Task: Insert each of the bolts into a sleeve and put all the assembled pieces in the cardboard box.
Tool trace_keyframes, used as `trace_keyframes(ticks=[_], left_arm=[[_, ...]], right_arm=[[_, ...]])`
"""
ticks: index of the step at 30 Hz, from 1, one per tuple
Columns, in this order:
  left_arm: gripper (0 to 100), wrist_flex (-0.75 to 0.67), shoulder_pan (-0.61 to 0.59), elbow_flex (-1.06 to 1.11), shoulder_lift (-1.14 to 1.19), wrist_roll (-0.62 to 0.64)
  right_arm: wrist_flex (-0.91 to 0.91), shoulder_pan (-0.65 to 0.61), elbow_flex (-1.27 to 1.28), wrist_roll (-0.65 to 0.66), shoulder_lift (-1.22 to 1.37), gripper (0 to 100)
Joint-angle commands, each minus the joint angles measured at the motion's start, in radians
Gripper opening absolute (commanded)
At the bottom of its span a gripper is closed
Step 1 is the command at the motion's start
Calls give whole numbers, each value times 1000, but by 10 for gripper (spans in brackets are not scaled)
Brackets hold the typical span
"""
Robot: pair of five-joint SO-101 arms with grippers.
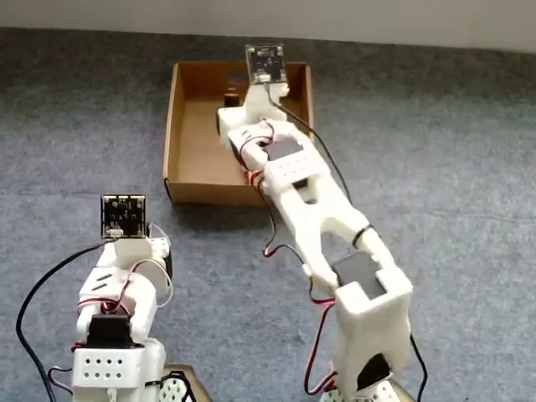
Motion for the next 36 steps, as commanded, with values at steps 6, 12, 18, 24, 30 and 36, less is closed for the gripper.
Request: trace_keyframes(ticks=[6,12,18,24,30,36], left_arm=[[10,-5,-7,-1,-10,-8],[10,-5,-7,-1,-10,-8],[10,-5,-7,-1,-10,-8],[10,-5,-7,-1,-10,-8],[10,-5,-7,-1,-10,-8],[10,-5,-7,-1,-10,-8]], right_arm=[[24,-50,-122,6,110,6],[84,-56,-130,3,140,6],[87,-44,-163,3,205,6],[157,-25,-255,5,252,6],[265,-19,-344,3,305,6],[315,-15,-398,3,344,6]])
